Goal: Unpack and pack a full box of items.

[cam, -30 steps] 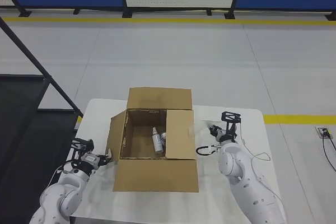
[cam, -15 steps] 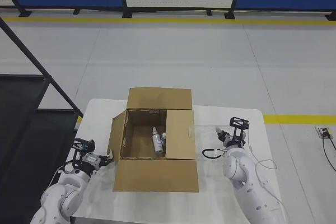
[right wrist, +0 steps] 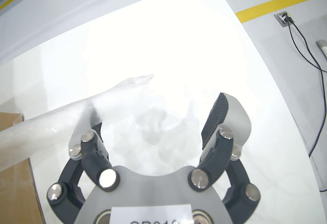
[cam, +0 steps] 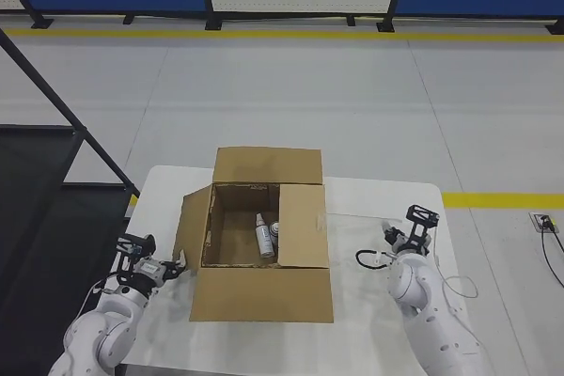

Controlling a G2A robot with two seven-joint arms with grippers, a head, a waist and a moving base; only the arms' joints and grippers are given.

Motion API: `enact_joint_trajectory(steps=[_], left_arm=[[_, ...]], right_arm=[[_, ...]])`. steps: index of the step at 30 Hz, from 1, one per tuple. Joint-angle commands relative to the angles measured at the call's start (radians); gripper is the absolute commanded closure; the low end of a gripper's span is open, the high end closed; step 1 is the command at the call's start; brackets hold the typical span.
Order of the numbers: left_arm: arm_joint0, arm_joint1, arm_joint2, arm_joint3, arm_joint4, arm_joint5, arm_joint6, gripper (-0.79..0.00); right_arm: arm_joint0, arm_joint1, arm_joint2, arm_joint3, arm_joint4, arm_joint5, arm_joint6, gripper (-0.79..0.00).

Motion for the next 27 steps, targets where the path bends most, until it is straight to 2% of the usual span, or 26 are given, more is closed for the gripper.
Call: enact_joint_trajectory(steps=[1,8,15,18,21,27], left_arm=[[0.003,0.000,-0.009,-0.013,-0.008,0.006,0.007,-0.785],[0.021,0.005,-0.062,-0.089,-0.033,0.022,0.017,-0.785],[0.059,0.010,-0.122,-0.215,-0.054,0.026,0.022,-0.785],[0.082,0.010,-0.138,-0.278,-0.066,0.021,0.024,-0.785],[0.100,0.011,-0.138,-0.345,-0.096,-0.005,-0.005,-0.785],[0.057,0.004,-0.050,-0.421,-0.202,-0.050,-0.122,-0.785]], right_arm=[[-0.022,0.005,0.028,-0.023,0.008,-0.003,-0.004,-0.785],[-0.107,0.018,0.122,-0.142,0.049,0.007,-0.008,-0.785],[-0.148,0.019,0.134,-0.230,0.115,-0.110,-0.013,-0.785],[-0.139,0.019,0.129,-0.236,0.147,-0.181,-0.003,-0.785],[-0.134,0.022,0.132,-0.241,0.193,-0.296,0.014,-0.785],[-0.150,0.032,0.186,-0.263,0.316,-0.479,0.006,-0.785]])
